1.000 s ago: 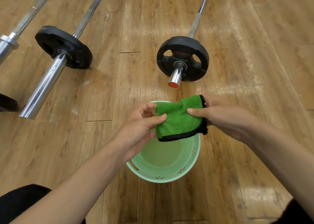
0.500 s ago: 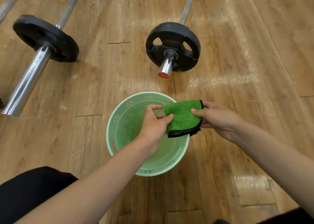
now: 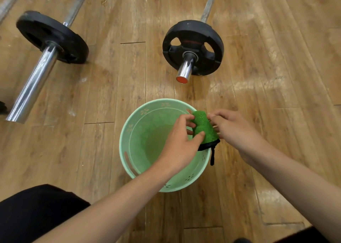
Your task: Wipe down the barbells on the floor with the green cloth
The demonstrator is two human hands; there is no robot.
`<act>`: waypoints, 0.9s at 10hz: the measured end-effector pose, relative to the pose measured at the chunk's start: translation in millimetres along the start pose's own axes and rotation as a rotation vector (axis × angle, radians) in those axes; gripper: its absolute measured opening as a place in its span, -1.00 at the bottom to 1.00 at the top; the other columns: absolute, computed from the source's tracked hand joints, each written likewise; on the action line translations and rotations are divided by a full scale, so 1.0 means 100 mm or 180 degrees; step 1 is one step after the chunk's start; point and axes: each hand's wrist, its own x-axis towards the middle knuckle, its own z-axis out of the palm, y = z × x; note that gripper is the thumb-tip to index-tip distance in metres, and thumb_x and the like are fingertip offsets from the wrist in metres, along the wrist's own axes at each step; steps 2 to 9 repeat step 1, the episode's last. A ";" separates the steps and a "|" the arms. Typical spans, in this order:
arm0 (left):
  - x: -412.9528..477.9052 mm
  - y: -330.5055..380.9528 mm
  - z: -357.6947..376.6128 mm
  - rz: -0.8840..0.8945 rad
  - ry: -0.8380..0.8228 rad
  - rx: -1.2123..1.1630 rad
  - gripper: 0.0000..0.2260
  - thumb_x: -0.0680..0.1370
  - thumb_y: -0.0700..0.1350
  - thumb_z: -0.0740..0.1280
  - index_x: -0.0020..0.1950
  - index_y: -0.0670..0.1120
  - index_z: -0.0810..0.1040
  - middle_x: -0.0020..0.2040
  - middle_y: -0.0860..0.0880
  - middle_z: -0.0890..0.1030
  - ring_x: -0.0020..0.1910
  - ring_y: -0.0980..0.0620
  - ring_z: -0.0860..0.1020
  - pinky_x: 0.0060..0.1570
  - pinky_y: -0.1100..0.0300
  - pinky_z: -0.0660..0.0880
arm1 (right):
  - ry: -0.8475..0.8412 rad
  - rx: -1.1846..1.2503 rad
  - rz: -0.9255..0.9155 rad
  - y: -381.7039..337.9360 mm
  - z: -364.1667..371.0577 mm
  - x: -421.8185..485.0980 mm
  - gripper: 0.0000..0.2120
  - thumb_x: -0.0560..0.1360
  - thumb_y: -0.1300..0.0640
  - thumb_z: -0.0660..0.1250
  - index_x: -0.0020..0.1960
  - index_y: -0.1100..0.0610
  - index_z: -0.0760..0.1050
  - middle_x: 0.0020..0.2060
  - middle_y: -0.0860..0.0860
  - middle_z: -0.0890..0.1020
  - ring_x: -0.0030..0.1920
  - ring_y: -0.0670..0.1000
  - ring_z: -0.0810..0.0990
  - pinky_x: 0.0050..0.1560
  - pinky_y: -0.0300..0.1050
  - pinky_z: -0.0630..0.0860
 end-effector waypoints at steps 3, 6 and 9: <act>-0.03 0.09 -0.12 -0.0064 -0.0023 -0.0014 -0.71 0.65 -0.08 0.39 0.33 0.08 0.43 0.19 0.13 0.53 0.18 0.17 0.52 0.16 0.20 0.48 | 0.0031 -0.0010 0.0066 -0.13 -0.01 -0.09 -0.76 0.67 -0.03 0.26 0.03 -0.01 0.69 -0.09 -0.06 0.75 0.02 0.01 0.70 0.20 0.17 0.61; -0.03 0.09 -0.12 -0.0064 -0.0023 -0.0014 -0.71 0.65 -0.08 0.39 0.33 0.08 0.43 0.19 0.13 0.53 0.18 0.17 0.52 0.16 0.20 0.48 | 0.0031 -0.0010 0.0066 -0.13 -0.01 -0.09 -0.76 0.67 -0.03 0.26 0.03 -0.01 0.69 -0.09 -0.06 0.75 0.02 0.01 0.70 0.20 0.17 0.61; -0.03 0.09 -0.12 -0.0064 -0.0023 -0.0014 -0.71 0.65 -0.08 0.39 0.33 0.08 0.43 0.19 0.13 0.53 0.18 0.17 0.52 0.16 0.20 0.48 | 0.0031 -0.0010 0.0066 -0.13 -0.01 -0.09 -0.76 0.67 -0.03 0.26 0.03 -0.01 0.69 -0.09 -0.06 0.75 0.02 0.01 0.70 0.20 0.17 0.61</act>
